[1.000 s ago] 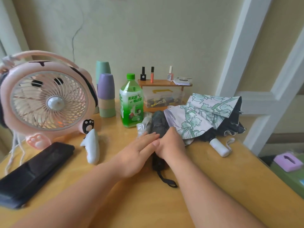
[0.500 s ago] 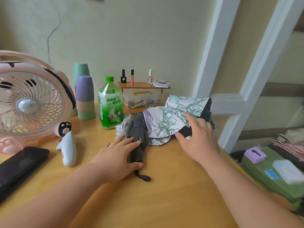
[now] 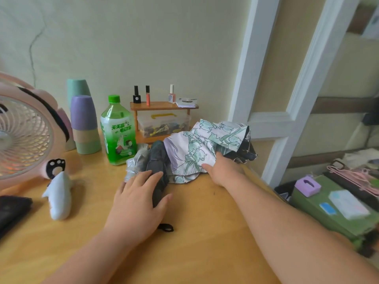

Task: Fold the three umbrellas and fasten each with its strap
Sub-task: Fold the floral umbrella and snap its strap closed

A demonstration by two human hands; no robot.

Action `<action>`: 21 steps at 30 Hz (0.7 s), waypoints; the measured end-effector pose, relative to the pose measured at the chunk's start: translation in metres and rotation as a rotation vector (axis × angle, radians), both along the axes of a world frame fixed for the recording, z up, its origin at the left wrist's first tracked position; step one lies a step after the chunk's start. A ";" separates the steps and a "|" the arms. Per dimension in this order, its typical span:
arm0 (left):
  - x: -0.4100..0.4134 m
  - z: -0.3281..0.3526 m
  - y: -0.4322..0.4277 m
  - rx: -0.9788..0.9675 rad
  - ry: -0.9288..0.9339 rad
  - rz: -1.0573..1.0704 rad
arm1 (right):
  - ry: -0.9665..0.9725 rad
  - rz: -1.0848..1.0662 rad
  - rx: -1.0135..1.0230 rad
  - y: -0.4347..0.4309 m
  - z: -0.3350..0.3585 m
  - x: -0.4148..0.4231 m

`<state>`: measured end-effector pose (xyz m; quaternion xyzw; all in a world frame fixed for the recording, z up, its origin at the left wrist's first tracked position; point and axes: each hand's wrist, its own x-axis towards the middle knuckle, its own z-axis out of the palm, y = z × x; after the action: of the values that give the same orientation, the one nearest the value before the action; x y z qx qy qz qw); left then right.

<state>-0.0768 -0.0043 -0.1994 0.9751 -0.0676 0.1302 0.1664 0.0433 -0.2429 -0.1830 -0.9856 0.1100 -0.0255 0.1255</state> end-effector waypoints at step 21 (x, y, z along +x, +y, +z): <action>0.011 0.020 -0.017 0.264 0.317 0.100 | -0.297 -0.099 0.197 -0.105 0.059 -0.088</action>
<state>-0.0662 -0.0212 -0.1791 0.9988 -0.0087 -0.0269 0.0393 -0.0450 -0.3479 -0.1239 -0.9473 0.1408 -0.1660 0.2349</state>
